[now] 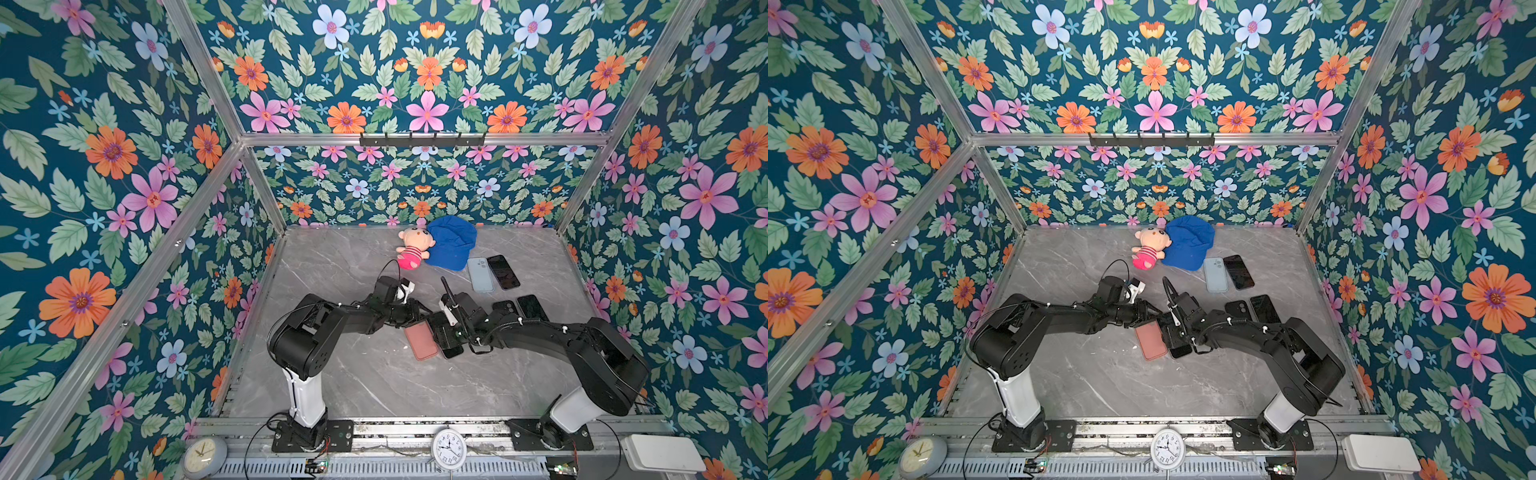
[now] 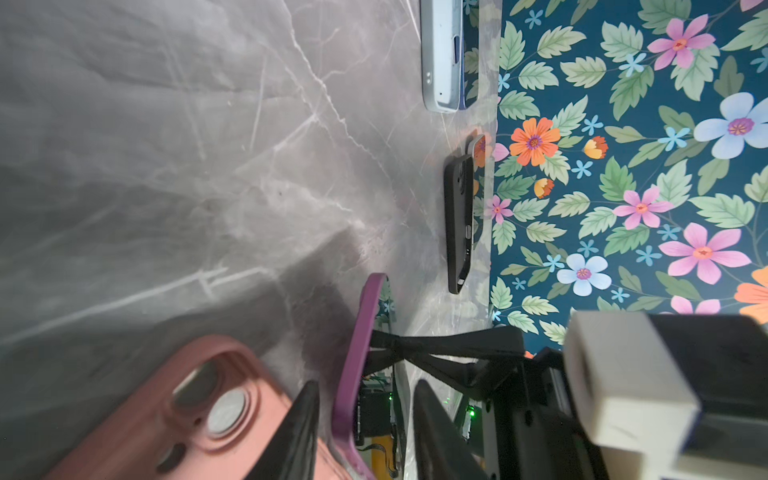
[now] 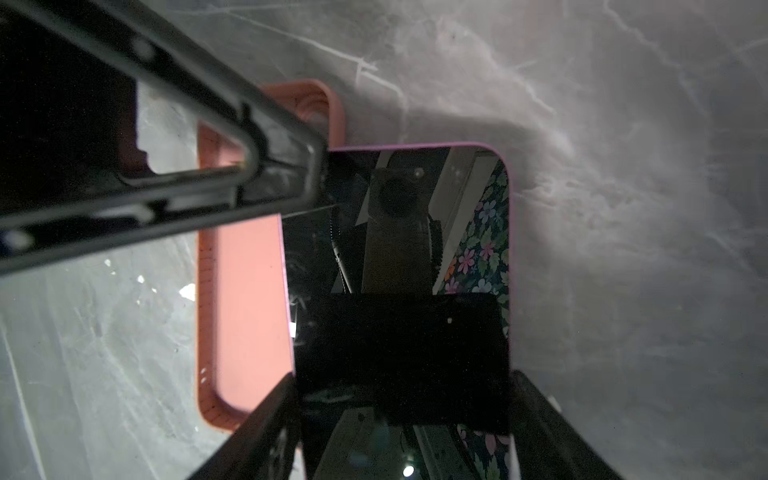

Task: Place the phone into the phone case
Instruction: 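Lift the purple-framed phone with the right gripper and tilt it upright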

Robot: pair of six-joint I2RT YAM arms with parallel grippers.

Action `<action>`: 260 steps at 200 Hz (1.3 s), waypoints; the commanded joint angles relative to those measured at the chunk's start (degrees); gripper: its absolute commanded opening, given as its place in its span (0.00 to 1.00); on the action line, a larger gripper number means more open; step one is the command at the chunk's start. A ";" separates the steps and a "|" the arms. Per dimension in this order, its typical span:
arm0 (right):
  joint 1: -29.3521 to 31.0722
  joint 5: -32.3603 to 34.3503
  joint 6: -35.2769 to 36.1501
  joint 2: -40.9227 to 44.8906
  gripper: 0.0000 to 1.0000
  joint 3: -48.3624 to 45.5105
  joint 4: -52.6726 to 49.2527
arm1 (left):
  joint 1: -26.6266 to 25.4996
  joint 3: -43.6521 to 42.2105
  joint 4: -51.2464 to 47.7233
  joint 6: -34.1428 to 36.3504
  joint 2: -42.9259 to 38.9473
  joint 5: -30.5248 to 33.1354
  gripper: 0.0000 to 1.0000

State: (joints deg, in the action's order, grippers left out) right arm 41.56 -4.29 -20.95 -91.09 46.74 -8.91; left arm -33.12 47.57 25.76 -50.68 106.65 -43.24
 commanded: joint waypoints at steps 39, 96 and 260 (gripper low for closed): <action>0.06 0.08 0.38 0.83 0.59 0.09 2.27 | -0.34 -0.71 4.54 -1.43 0.48 -1.95 0.28; 0.07 -0.10 0.49 0.74 0.61 -0.09 2.58 | -0.35 -2.02 6.23 -2.35 0.22 -2.25 0.17; -0.07 -4.99 -29.16 18.20 0.86 -4.44 -3.82 | -0.27 -8.13 25.14 -16.37 -2.24 2.49 0.00</action>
State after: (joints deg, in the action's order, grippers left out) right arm 41.54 -5.19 -30.87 -76.77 45.47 -15.51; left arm -33.52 40.36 41.47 -61.21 104.64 -42.94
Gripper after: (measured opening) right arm 0.852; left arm 0.116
